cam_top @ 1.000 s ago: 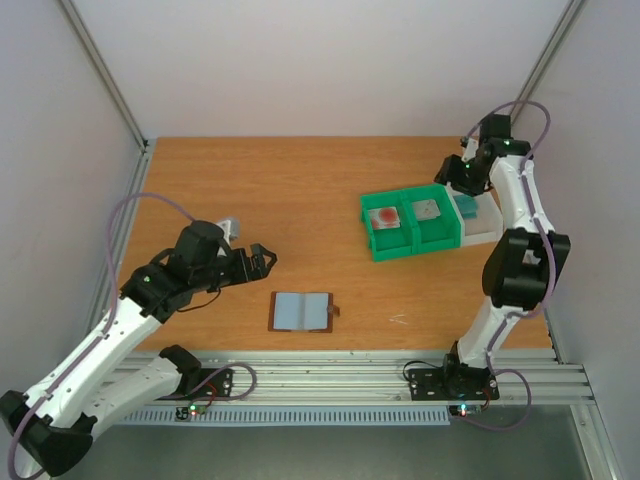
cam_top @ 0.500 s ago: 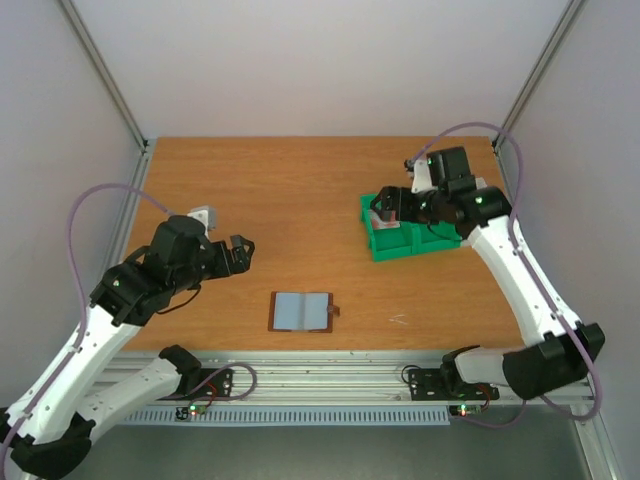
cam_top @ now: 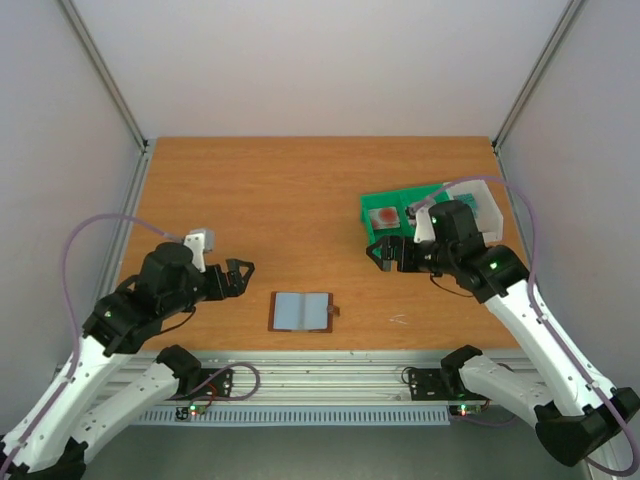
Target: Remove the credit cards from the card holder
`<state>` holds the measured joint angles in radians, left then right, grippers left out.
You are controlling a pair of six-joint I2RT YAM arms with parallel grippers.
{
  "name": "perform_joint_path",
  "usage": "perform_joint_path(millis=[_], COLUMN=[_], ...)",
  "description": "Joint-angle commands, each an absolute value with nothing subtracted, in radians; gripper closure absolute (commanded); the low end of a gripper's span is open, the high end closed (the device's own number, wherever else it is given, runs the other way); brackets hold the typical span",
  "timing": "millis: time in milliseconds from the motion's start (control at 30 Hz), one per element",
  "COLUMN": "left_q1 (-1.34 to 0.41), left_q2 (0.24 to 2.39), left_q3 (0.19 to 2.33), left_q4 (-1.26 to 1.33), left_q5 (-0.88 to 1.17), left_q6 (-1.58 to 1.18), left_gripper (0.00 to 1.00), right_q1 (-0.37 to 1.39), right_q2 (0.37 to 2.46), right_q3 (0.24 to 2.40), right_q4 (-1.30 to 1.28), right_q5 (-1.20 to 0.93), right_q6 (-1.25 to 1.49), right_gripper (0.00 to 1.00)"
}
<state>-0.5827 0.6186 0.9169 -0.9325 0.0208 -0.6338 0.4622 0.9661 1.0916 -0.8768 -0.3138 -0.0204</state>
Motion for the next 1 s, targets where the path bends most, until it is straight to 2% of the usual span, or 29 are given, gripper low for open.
perform_joint_path(millis=[0,100,167,300,400,433,700,967], left_q1=[-0.578,-0.578,-0.577,-0.578,-0.577,-0.578,-0.578,-0.578], left_q2=[0.637,0.661,0.679,0.713,0.751,0.768,0.931,1.063], left_q3=[0.819,0.741,0.686,0.571,0.505,0.484,0.394,0.380], left_q4=[-0.808,-0.740,-0.685,-0.562,-0.476,-0.445,-0.239,-0.157], left_q5=[0.146,0.214,0.254,0.300,0.327,0.339,0.392,0.412], left_q6=[-0.622,-0.640,-0.654,-0.700,-0.735,-0.749,-0.812,-0.824], left_gripper=[0.02,0.07,0.12,0.29,0.39,0.41,0.49,0.54], right_q1=[0.469,0.472,0.479,0.519,0.580,0.604,0.821,0.903], right_q2=[0.915,0.905,0.900,0.921,0.960,0.977,1.212,1.387], right_q3=[0.978,0.923,0.891,0.822,0.787,0.778,0.793,0.808], right_q4=[-0.808,-0.788,-0.763,-0.691,-0.632,-0.608,-0.473,-0.368], right_q5=[-0.341,-0.347,-0.355,-0.349,-0.325,-0.310,-0.211,-0.216], right_q6=[0.100,0.145,0.162,0.215,0.251,0.260,0.301,0.329], right_gripper=[0.01,0.02,0.08,0.40,0.57,0.60,0.65,0.68])
